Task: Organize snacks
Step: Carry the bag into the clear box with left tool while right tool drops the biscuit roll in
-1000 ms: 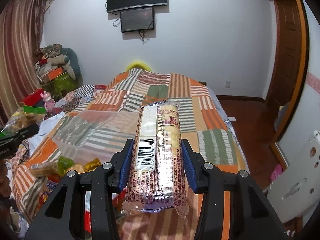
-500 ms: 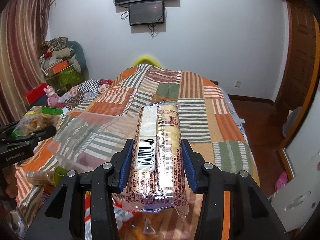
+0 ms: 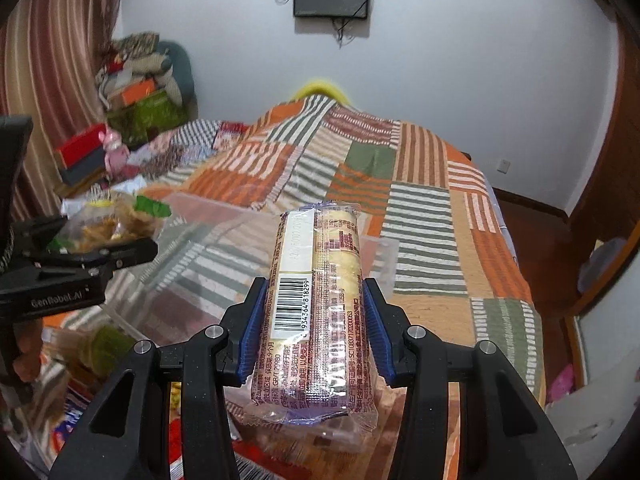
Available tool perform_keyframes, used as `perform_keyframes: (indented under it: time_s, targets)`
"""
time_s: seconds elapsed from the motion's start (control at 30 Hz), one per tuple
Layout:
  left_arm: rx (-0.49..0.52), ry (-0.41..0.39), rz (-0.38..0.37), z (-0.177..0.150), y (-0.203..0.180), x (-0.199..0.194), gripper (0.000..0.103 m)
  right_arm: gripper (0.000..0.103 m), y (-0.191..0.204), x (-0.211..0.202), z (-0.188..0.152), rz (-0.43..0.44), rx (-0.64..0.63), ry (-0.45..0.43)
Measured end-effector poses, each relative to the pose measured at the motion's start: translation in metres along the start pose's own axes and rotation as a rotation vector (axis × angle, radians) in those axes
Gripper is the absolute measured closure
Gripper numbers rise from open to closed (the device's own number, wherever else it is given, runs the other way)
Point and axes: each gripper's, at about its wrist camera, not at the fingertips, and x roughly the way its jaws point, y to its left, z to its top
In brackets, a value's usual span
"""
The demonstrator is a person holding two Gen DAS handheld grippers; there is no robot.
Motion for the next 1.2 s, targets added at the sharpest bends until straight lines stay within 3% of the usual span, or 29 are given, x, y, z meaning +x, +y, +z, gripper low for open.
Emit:
perform_keyframes:
  time_s: [0.47, 0.57, 1.2]
  targets:
    - [0.083, 0.103, -0.031, 0.000, -0.015, 0.030, 0.045, 0.060, -0.005, 0.030, -0.002, 0.061, 0.021, 0.120]
    - [0.089, 0.092, -0.028, 0.001, -0.015, 0.029, 0.044, 0.060, -0.006, 0.032, -0.003, 0.077, 0.023, 0.144]
    - [0.047, 0.029, -0.031, -0.007, 0.006, -0.037, 0.043, 0.058, -0.008, -0.031, 0.002, 0.109, 0.055, 0.028]
